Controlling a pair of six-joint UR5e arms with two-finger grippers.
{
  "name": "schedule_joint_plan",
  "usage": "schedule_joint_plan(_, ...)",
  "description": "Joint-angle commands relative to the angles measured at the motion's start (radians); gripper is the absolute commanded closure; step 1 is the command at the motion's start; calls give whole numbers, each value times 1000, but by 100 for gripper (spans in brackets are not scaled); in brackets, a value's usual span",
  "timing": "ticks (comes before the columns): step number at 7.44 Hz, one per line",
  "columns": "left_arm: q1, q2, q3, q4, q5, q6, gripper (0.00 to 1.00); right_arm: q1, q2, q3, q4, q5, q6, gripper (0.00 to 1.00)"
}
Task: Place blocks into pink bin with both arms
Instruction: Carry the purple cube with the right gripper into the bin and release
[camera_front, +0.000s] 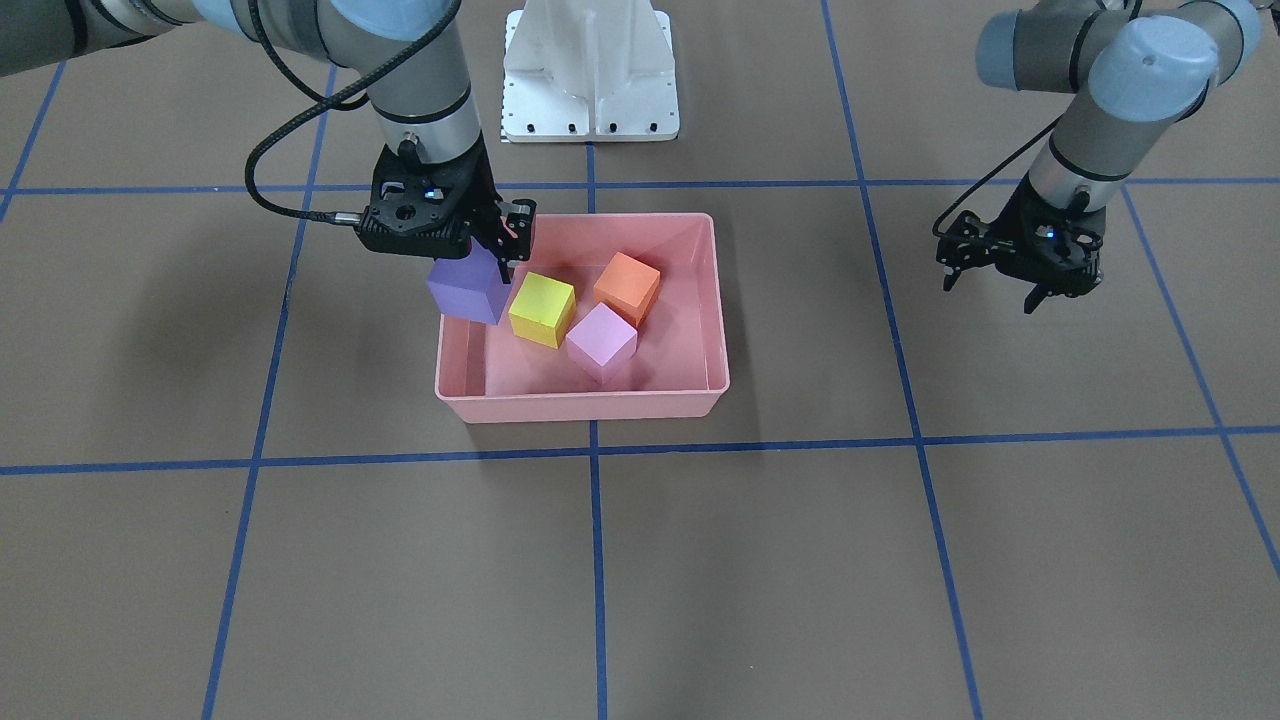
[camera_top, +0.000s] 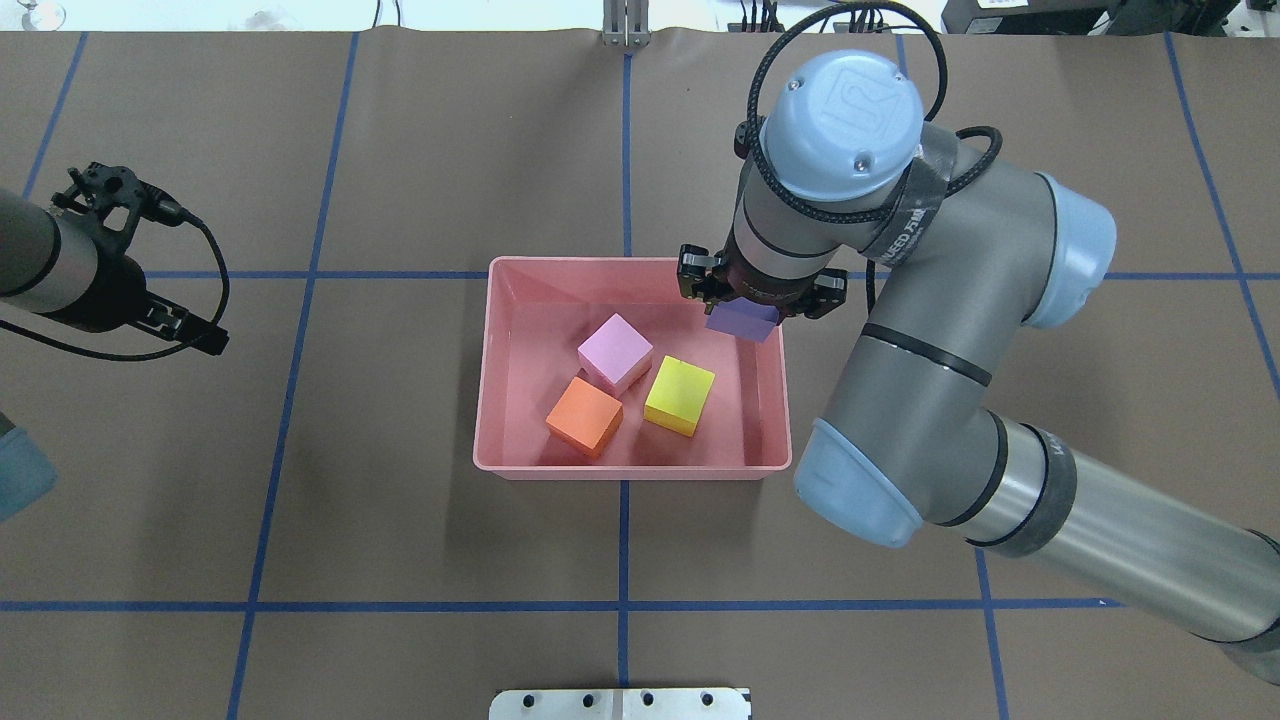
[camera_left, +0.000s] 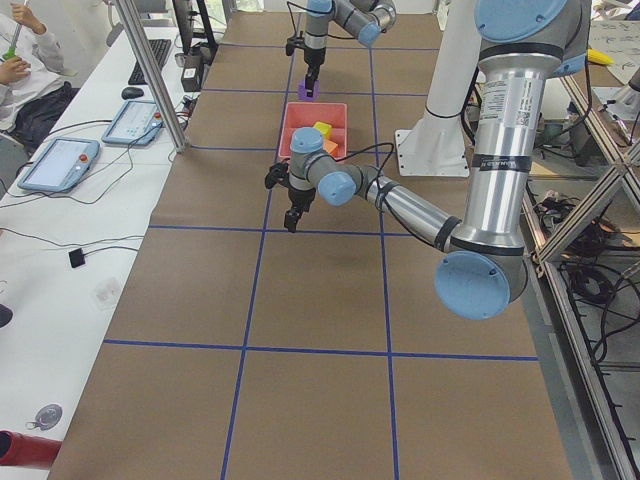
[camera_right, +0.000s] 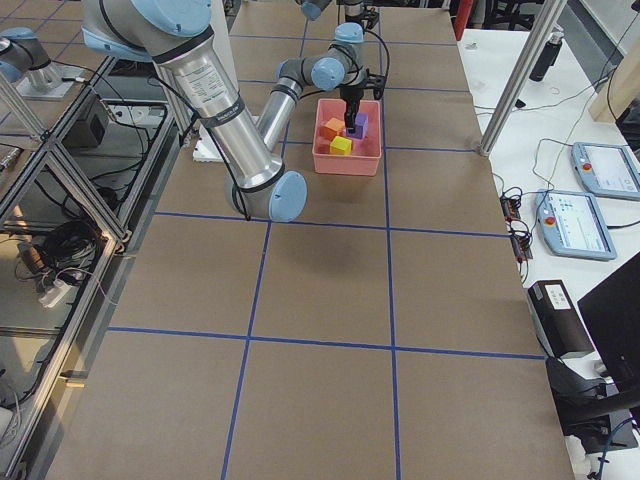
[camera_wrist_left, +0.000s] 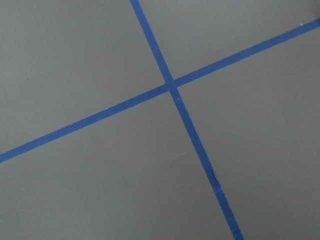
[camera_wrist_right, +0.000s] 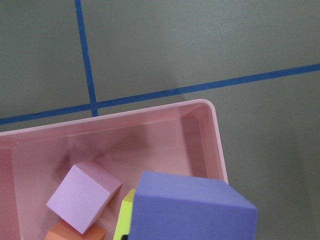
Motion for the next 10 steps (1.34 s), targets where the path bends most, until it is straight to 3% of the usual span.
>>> schedule_joint_plan(1,0,-4,2,-2,0,-4,0,-31,2,-41,3,-72,-1,60)
schedule_joint_plan(2,0,-4,2,-2,0,-6,0,-35,2,-40,3,-72,2,17)
schedule_joint_plan(3,0,-4,2,-2,0,-6,0,-38,3,-37,3,-74,5,1)
schedule_joint_plan(7,0,1,2,-2,0,-14,0,4,-4,-18,1,-49,-48,0)
schedule_joint_plan(9,-64,31,1,-2,-43,29,0,171,-110,12,4,108,-295,0)
schedule_joint_plan(10,-166,63,2,2,-155,133,0,255,-177,28,4,171,-450,0)
